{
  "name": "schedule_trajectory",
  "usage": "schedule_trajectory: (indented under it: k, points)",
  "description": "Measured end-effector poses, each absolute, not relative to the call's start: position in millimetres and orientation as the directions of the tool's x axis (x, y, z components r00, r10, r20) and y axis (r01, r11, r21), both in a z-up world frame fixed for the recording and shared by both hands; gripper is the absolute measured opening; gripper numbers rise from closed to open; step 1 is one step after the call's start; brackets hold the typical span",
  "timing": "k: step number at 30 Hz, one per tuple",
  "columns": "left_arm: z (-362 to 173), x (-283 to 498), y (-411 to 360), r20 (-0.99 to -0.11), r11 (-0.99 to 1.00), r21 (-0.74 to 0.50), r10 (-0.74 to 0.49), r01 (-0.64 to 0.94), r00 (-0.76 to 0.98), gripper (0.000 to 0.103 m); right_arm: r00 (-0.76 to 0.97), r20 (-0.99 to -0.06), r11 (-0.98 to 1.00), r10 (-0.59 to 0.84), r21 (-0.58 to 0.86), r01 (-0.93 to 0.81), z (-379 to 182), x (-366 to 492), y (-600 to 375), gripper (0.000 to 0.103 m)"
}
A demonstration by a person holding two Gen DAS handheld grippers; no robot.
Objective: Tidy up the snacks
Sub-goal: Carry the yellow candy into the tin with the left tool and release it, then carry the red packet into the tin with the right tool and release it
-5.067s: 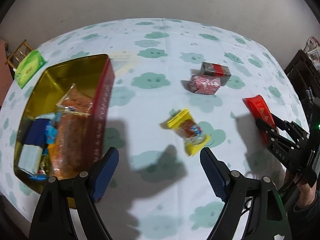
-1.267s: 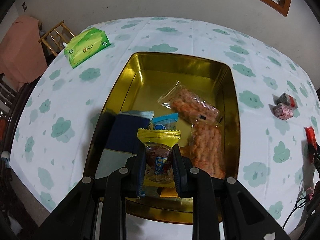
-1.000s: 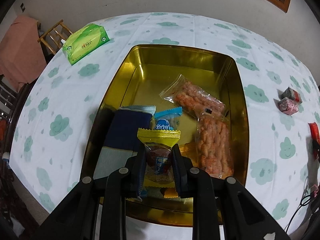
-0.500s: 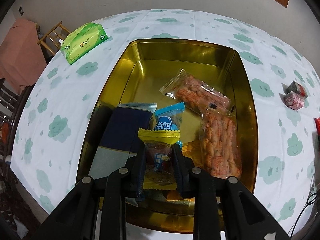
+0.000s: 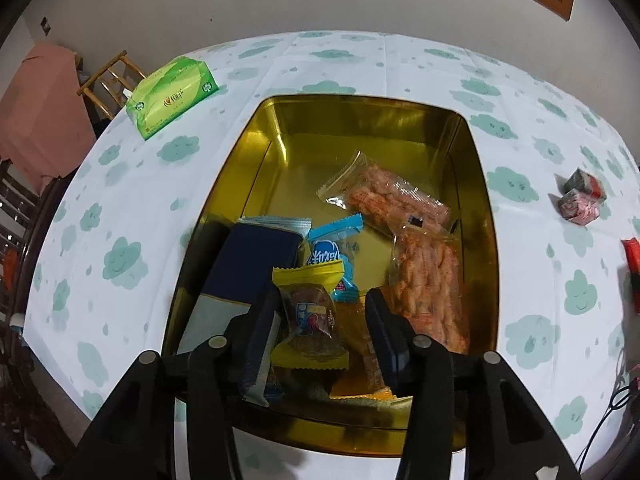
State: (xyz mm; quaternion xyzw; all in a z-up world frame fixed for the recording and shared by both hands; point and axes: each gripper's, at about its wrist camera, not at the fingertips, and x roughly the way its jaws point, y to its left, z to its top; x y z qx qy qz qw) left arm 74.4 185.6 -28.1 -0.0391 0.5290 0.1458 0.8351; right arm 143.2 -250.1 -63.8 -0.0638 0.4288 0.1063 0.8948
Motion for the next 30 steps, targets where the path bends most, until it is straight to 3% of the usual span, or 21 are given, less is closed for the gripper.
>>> schedule_trajectory:
  k: [15,23,30]
  points:
    - [-5.9,55.0,184.6,-0.863,0.950,0.056,0.200,-0.306,0.464,0.078,0.602,-0.792,0.987,0.100,0.003,-0.161,-58.0,139.7,-246.0,0.045]
    - [-0.2,38.7,194.5,-0.843,0.942,0.075,0.235,-0.328,0.483,0.080,0.631,-0.764,0.985,0.132,0.029,-0.170,-31.5,128.6,-223.1,0.045]
    - [4.4,26.6,202.9,-0.831,0.938,0.057,0.234,-0.342,0.505,0.081,0.626,-0.745,0.958,0.231,0.063,-0.278,-9.8,122.2,-168.0,0.045]
